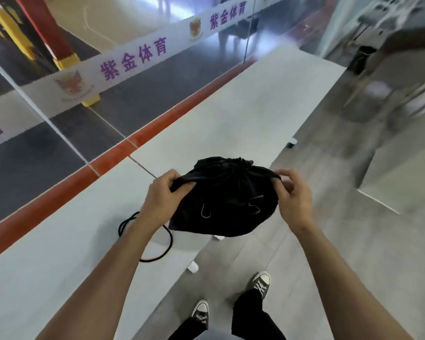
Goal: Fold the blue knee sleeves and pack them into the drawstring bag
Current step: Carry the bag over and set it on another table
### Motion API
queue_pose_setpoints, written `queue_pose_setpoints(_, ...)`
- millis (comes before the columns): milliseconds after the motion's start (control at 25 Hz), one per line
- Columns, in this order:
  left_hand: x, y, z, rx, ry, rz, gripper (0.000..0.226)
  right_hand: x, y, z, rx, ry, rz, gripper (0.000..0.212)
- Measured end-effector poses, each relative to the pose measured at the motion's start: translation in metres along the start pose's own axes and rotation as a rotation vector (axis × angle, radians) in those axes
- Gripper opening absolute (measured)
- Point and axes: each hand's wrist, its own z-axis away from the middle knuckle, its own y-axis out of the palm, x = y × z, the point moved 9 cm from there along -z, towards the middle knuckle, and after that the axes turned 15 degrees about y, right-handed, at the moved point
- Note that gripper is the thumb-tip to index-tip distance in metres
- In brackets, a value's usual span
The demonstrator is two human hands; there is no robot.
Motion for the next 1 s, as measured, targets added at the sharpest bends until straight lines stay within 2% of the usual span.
queue_pose_setpoints(240,-0.118,0.127,-0.003,0.212,0.093,0.238,0.027,-0.02,-0.192,0.082,-0.342,0.035,-0.234,0.018)
queue_pose_setpoints(320,-0.166,0.184,0.01,0.318,0.133,0.316,0.02,-0.043,-0.263,0.121,-0.421,0.07,-0.308,0.009)
queue_pose_setpoints(440,-0.236,0.266,0.039,0.477,0.213,0.334,0.007,-0.09,-0.362,0.181,-0.51,0.153,-0.35,0.012)
queue_pose_setpoints(600,-0.339,0.386,0.105,0.651,0.299,0.376,0.007,-0.156,-0.497,0.273,-0.614,0.209,-0.343,0.011)
queue_pose_setpoints(760,-0.436,0.502,0.18,0.726,0.399,0.42,0.005,-0.216,-0.619,0.364,-0.72,0.258,-0.317,0.014)
queue_pose_setpoints(1000,-0.557,0.668,0.304,0.932,0.439,0.494,0.002,-0.288,-0.778,0.503,-1.106,0.317,-0.419,0.012)
